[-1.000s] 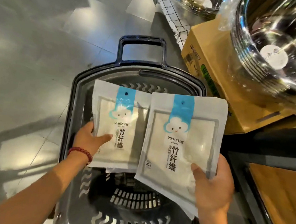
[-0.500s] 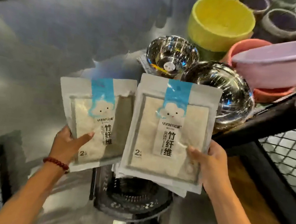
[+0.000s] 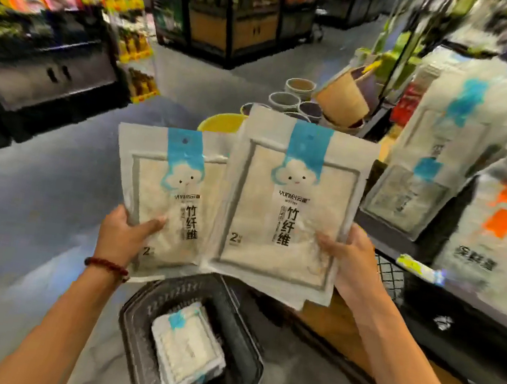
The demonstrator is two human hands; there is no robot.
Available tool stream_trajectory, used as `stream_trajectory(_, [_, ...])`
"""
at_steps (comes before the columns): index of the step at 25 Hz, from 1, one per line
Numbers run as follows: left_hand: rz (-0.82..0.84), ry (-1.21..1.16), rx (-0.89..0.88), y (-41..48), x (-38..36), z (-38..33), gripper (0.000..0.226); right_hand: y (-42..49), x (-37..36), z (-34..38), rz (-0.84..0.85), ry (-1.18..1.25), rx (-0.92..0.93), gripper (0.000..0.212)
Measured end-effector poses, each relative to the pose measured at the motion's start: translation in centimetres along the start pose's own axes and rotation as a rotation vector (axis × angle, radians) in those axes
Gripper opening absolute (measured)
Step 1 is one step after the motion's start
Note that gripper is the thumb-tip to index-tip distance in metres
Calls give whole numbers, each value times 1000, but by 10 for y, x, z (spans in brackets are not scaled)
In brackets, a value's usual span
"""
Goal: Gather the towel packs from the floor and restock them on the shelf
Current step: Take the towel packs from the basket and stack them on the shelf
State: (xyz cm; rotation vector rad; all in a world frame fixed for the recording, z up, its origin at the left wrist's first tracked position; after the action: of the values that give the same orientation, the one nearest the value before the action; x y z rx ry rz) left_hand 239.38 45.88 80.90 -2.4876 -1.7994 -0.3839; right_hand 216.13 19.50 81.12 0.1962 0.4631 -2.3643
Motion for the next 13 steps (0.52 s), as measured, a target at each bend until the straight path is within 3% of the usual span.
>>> stream_trajectory(8, [302,-144,-114,-12,-147,-100,41,-59,130,77,-283,104,157,25])
stream_trajectory(13, [403,-220,-143,-31,-260,-143,28,-61,230,107,-387,195,175,47])
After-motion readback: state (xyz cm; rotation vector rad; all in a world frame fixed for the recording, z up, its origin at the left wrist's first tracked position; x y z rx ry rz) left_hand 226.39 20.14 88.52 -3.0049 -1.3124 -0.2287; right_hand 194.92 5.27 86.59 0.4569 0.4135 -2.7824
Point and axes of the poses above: each hand's wrist, its own y-axis towards the middle knuckle, its own x-axis out of the back of the hand, z = x × y, the point moved 8 cm from there along y, towards the middle knuckle, and after that the axes turned 8 degrees about -x, right-handed, at the moved point
